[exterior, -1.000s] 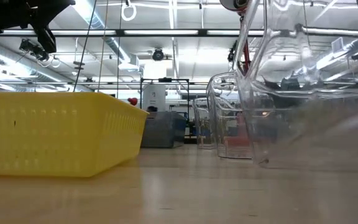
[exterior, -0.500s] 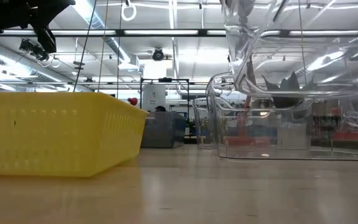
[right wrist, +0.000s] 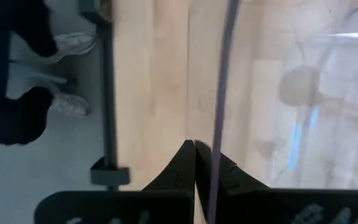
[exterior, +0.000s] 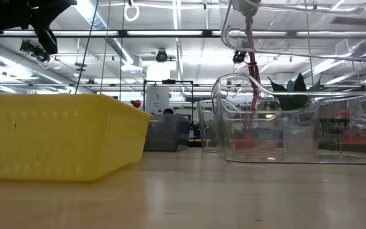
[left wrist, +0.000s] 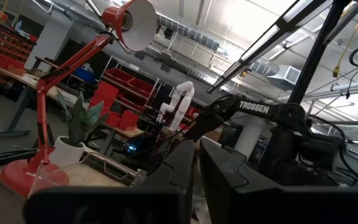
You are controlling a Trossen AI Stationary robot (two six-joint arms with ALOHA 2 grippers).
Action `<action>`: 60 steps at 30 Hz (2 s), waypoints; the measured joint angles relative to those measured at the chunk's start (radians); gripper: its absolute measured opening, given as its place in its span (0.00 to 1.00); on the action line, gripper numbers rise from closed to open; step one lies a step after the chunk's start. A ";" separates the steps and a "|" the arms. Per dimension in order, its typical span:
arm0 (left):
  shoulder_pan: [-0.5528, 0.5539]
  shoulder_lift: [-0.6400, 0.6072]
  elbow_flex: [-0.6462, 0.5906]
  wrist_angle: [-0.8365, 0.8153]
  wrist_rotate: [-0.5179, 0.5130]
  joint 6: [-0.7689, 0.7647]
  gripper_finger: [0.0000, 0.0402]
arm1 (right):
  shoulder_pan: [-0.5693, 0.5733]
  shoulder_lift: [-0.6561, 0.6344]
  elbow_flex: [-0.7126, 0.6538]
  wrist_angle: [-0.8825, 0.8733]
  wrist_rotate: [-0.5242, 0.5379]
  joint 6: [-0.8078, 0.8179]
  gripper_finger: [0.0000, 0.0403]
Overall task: Stack baskets by color
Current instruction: Stack the bottom transparent bin on top of the middle transparent bin, then stack the top transparent bin on top of the bottom transparent bin
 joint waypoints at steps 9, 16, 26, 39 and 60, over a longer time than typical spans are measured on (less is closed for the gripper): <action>0.000 0.000 0.000 0.000 0.000 0.000 0.07 | -0.057 -0.001 -0.005 -0.077 0.156 -0.091 0.02; 0.000 0.000 0.000 0.000 0.000 0.000 0.09 | -0.125 -0.002 -0.100 -0.077 0.188 -0.180 0.02; 0.000 0.000 0.000 -0.016 0.001 -0.053 0.07 | -0.195 -0.062 -0.319 -0.068 0.195 -0.187 0.02; 0.000 0.000 0.000 -0.024 0.001 -0.053 0.07 | -0.214 -0.236 -0.573 0.221 0.161 -0.152 0.02; 0.000 0.000 0.000 -0.023 0.000 -0.045 0.08 | -0.266 -0.258 -0.746 0.430 -0.022 -0.158 0.27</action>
